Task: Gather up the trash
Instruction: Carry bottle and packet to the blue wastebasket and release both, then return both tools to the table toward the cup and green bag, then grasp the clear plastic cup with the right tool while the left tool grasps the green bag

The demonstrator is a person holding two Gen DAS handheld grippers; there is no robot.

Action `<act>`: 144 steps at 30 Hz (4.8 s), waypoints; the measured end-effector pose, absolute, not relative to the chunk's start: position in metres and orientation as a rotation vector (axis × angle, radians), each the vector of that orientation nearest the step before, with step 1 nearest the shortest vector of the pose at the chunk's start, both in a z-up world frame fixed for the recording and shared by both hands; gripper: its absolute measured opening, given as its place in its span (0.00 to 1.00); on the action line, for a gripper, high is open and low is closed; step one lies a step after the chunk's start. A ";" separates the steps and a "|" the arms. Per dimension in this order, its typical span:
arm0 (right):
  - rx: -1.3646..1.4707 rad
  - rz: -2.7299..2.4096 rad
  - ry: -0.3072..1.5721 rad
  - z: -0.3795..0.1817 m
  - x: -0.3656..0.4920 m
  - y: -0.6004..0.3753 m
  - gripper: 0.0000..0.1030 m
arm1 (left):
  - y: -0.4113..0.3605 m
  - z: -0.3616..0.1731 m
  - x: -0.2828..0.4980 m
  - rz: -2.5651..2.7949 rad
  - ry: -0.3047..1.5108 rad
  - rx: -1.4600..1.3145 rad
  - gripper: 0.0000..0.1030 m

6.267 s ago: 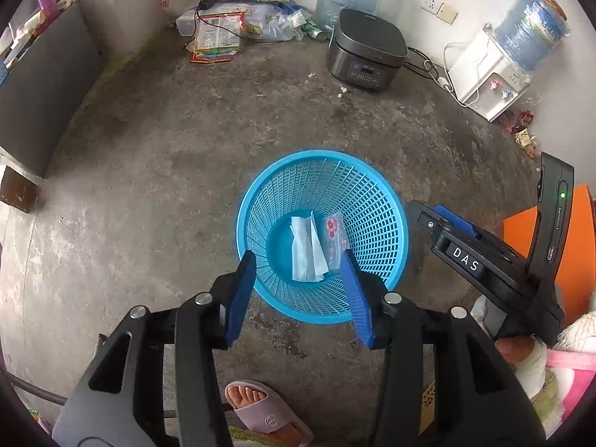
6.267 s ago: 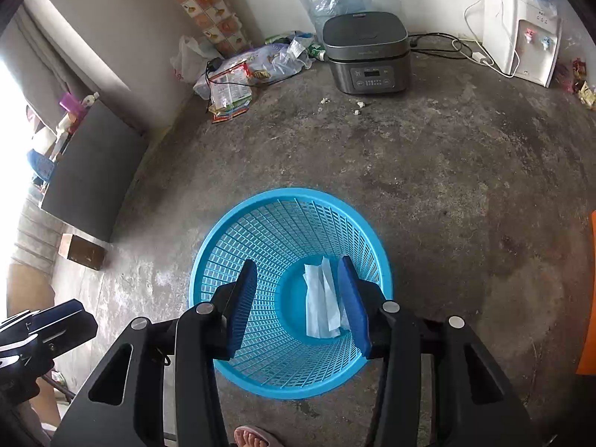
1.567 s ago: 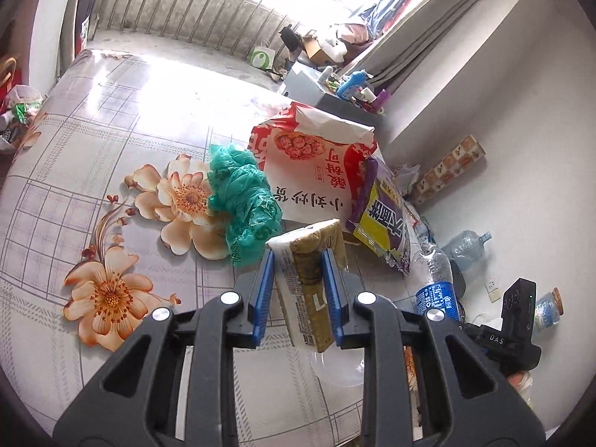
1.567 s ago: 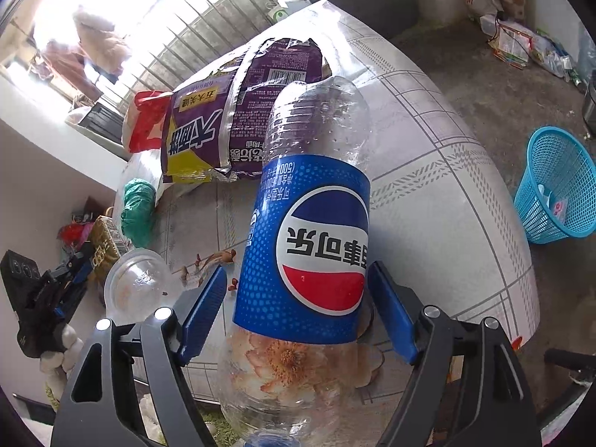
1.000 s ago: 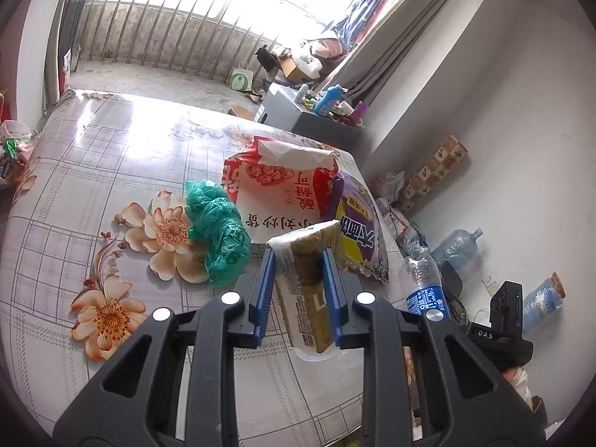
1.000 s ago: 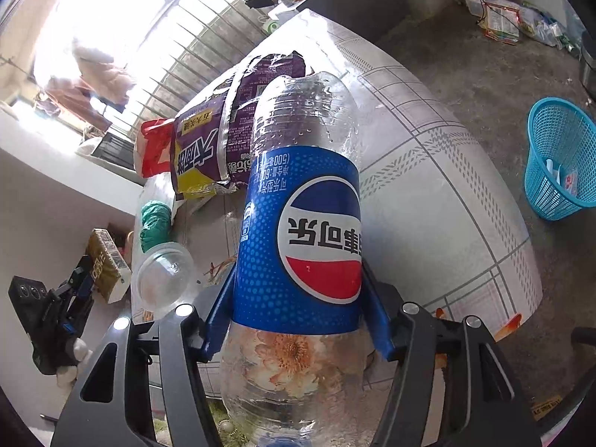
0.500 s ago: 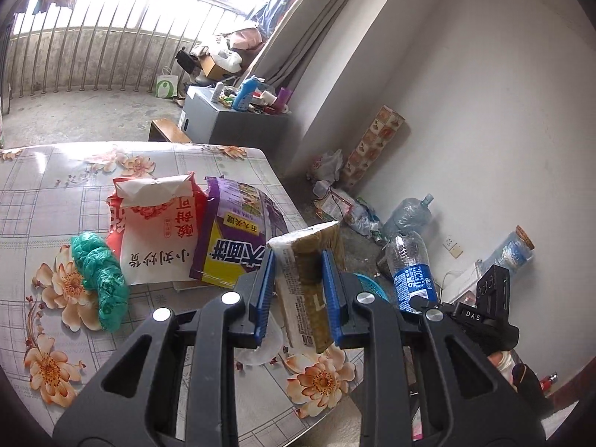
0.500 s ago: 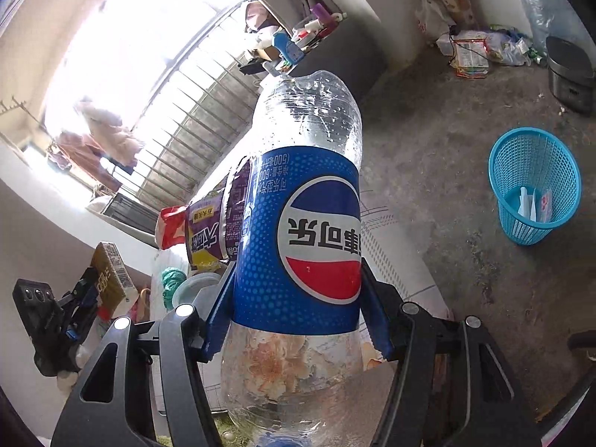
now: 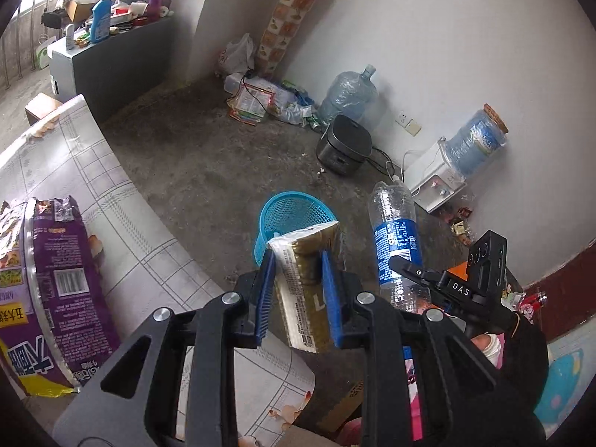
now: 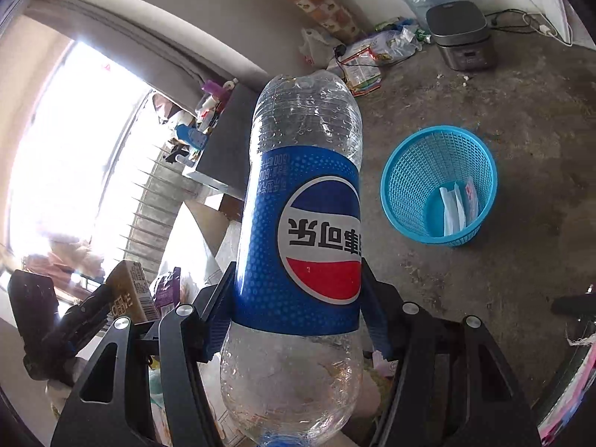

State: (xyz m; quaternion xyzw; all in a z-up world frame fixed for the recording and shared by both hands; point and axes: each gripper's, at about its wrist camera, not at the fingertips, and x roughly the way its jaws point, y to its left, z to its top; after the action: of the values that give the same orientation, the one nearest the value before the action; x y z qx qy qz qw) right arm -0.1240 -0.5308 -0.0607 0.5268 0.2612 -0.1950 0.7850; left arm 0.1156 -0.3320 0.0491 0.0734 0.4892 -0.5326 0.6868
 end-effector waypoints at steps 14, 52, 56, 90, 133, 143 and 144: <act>1.544 -0.650 0.557 -0.216 -0.116 -0.689 0.73 | -0.575 -0.087 0.129 -1.196 1.246 0.253 0.48; 0.494 -0.261 0.274 0.074 -0.059 -0.369 0.94 | 0.040 0.130 0.139 -0.642 0.524 -0.214 0.90; 0.534 -0.081 0.423 0.048 -0.026 -0.319 0.94 | 0.093 0.100 0.129 -0.530 0.553 -0.231 0.90; 0.472 0.295 0.954 -0.037 0.091 -0.175 0.81 | 0.100 -0.057 0.186 -0.502 0.996 -0.352 0.30; 0.289 0.322 1.040 -0.030 0.040 -0.181 0.83 | 0.071 -0.054 0.110 -0.444 1.064 -0.045 0.44; 0.240 0.307 1.056 -0.036 0.044 -0.176 0.83 | 0.069 -0.053 0.104 -0.432 1.033 0.012 0.35; 0.243 0.307 1.055 -0.036 0.043 -0.177 0.82 | 0.069 -0.053 0.104 -0.432 1.032 0.015 0.35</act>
State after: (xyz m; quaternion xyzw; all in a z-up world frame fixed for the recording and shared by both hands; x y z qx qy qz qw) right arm 0.0433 -0.1767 -0.0356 0.1152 0.5002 0.1454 0.8458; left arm 0.1040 0.0691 -0.0529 0.0070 0.4895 -0.2047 0.8476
